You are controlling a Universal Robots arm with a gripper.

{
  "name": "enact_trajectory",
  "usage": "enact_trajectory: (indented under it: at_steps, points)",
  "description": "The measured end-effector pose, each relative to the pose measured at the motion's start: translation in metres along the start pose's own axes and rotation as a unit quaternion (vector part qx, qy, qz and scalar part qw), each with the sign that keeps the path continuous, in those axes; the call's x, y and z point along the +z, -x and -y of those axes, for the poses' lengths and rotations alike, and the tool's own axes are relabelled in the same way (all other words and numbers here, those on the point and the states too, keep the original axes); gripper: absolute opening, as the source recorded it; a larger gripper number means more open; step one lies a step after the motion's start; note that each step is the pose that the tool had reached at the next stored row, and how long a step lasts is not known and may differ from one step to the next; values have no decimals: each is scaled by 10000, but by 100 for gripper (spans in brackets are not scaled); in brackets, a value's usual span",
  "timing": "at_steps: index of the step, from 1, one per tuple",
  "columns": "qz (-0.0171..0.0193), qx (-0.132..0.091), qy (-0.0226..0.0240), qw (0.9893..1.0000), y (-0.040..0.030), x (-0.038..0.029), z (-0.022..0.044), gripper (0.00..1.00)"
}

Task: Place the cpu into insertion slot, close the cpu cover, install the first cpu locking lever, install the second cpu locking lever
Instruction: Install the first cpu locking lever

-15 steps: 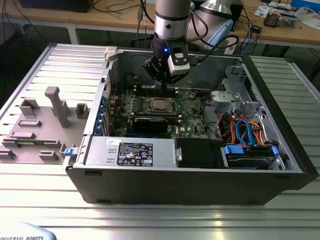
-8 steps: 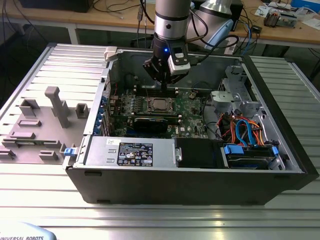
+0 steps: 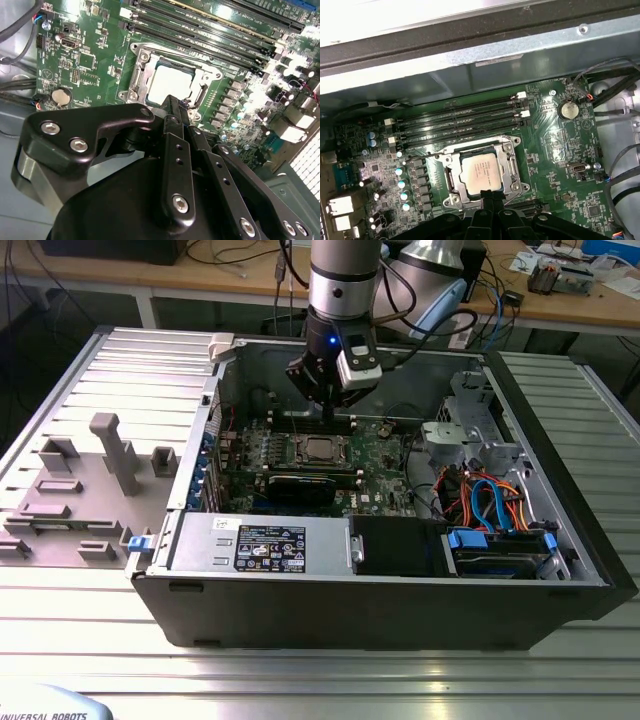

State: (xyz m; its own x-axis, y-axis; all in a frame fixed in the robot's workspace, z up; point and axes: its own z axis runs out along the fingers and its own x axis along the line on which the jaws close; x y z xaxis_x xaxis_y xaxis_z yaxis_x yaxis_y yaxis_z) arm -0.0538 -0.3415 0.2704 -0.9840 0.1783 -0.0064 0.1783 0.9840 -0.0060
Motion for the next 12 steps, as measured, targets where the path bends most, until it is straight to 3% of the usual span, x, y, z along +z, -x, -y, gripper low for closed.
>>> enact_trajectory:
  at_steps: [2,6,9,12]
  points:
    - [1,-197,1,9998,0,0,0,11]
    - [4,-684,4,9977,0,1,0,11]
    - [6,-884,6,9961,-1,1,0,11]
    - [14,-918,7,9958,-22,1,5,11]
